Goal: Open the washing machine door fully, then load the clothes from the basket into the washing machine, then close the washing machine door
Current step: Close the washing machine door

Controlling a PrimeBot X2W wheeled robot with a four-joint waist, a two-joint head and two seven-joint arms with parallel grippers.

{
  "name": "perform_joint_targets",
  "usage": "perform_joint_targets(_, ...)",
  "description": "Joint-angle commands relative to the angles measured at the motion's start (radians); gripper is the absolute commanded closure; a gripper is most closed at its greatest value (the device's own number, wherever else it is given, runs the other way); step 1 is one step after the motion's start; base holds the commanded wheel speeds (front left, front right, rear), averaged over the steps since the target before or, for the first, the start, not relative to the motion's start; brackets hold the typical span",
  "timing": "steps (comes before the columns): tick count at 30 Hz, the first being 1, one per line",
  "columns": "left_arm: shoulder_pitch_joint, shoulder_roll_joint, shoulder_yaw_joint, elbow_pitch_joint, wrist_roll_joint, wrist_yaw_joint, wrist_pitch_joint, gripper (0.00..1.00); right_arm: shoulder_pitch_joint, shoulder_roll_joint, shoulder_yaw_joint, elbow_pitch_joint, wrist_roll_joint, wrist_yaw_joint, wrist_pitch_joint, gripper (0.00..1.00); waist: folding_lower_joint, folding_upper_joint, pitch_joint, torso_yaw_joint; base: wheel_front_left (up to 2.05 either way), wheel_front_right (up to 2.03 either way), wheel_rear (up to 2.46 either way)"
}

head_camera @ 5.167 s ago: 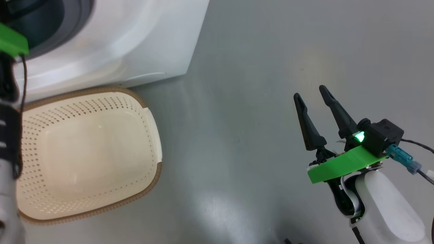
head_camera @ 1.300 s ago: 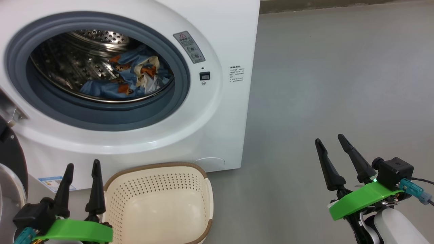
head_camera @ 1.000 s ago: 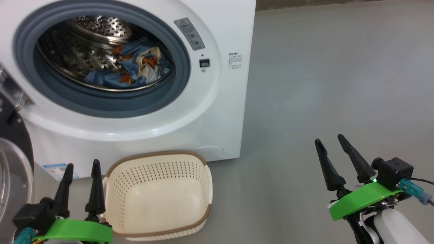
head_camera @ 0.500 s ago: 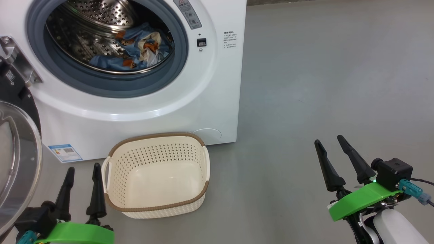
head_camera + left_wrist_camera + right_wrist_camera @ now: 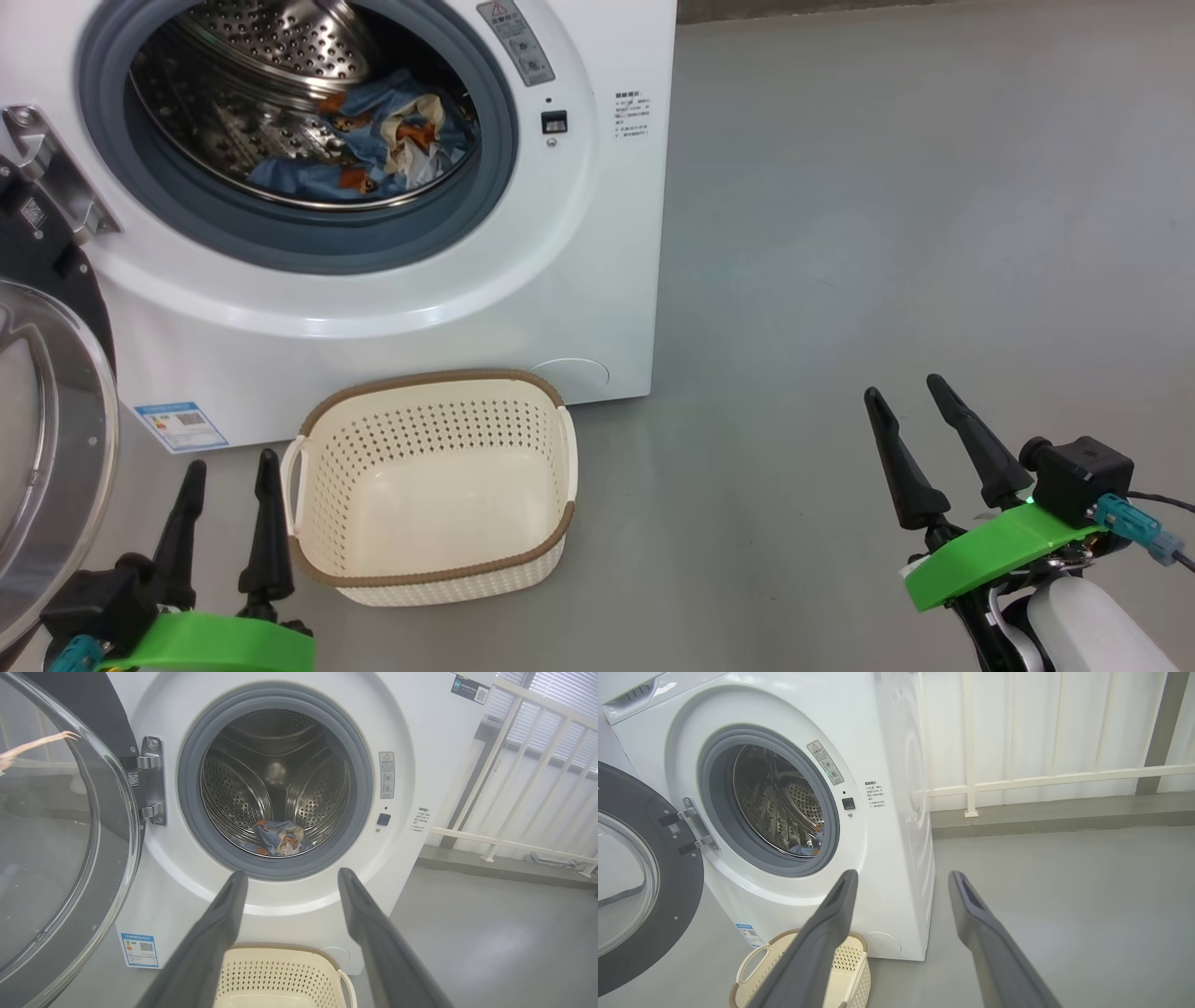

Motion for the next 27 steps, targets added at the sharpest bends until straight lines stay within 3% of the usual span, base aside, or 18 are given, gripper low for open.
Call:
perform_joint_targets(1,-0.010,0.021,0.033,-0.027,0.018,-0.002,-0.006,0.00,-0.005,-0.017,0.022,-0.020,0.007,0.005,-0.008,0.00,0.0000,0.0000,-0.001,0.000,0.00,0.00,0.00)
perform_joint_targets(27,-0.019,0.020,0.035,-0.012,0.032,-0.002,-0.006,0.00,-0.010,-0.016,0.016,-0.016,0.010,0.005,-0.008,0.00,0.0000,0.0000,0.010,0.032,0.00,0.00,0.00)
